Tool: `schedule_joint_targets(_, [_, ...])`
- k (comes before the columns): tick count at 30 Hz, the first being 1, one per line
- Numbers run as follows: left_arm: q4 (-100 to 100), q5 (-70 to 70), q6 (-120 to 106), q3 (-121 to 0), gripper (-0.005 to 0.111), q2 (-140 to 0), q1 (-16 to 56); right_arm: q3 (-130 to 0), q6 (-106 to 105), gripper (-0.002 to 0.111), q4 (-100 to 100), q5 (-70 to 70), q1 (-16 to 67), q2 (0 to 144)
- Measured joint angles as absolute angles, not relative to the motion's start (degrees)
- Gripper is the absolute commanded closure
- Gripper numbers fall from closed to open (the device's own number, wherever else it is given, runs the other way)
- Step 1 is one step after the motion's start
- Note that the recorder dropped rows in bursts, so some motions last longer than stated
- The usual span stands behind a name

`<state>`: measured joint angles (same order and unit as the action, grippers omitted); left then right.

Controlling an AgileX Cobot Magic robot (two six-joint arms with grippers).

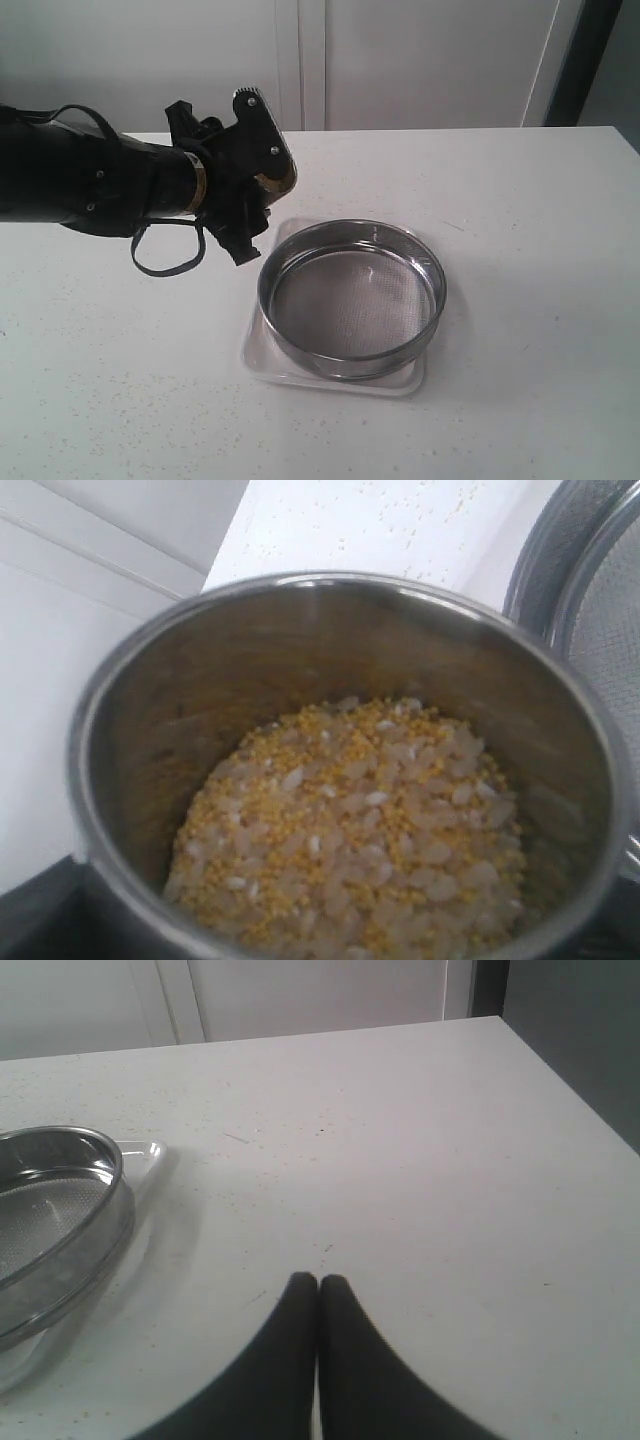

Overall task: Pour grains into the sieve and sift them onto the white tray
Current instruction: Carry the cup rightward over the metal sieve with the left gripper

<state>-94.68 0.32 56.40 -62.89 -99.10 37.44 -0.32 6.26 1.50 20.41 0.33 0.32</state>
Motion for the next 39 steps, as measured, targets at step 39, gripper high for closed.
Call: schedule_joint_targets(39, [-99.02, 9.37, 45.23, -66.98, 0.107, -106.00, 44.64, -0.32, 6.26, 0.108, 1.50, 20.41, 0.33, 0.32])
